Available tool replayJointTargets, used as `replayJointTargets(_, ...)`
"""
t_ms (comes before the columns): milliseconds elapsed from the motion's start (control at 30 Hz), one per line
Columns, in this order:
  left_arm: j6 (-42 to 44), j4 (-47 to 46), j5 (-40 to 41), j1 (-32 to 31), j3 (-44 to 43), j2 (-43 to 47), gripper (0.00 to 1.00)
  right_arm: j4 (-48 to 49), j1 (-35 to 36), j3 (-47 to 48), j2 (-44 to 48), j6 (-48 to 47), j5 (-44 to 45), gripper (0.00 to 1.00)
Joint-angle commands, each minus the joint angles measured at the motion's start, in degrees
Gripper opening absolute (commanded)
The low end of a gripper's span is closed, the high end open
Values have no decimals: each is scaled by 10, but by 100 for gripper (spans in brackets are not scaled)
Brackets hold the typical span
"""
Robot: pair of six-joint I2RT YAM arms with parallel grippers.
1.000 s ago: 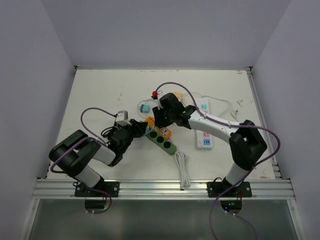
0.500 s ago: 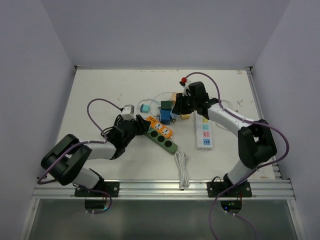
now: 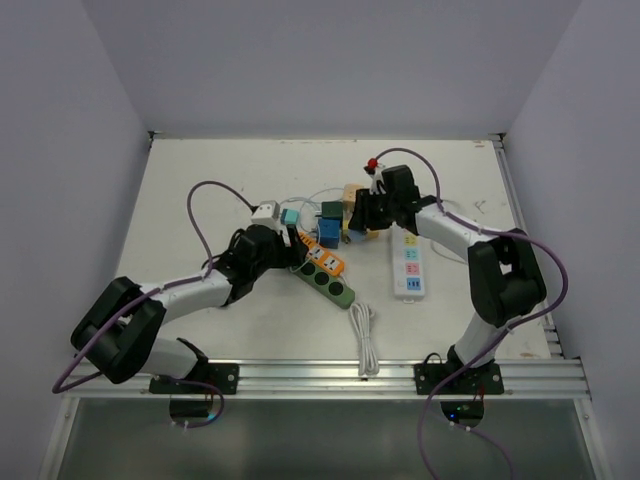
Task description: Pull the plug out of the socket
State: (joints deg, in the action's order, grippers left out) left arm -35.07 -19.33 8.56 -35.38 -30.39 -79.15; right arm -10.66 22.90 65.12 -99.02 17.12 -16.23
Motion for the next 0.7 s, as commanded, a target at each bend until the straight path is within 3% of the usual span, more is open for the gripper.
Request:
replayJointTargets(0,23,60,-17,1,-44,21,83,21,-13,4,-6,2,-5,47)
replayJointTargets(233,52,125,-14,2,-84,62,100,5,-26,16,10,1,9,61)
replayJointTargets(500,83,192,13,8,-106,154,100,23,-11,-24,116,4,58,76)
replayJointTargets(667,82,211,55,11,-54,204,100,41,19,-46,184,0,78,77)
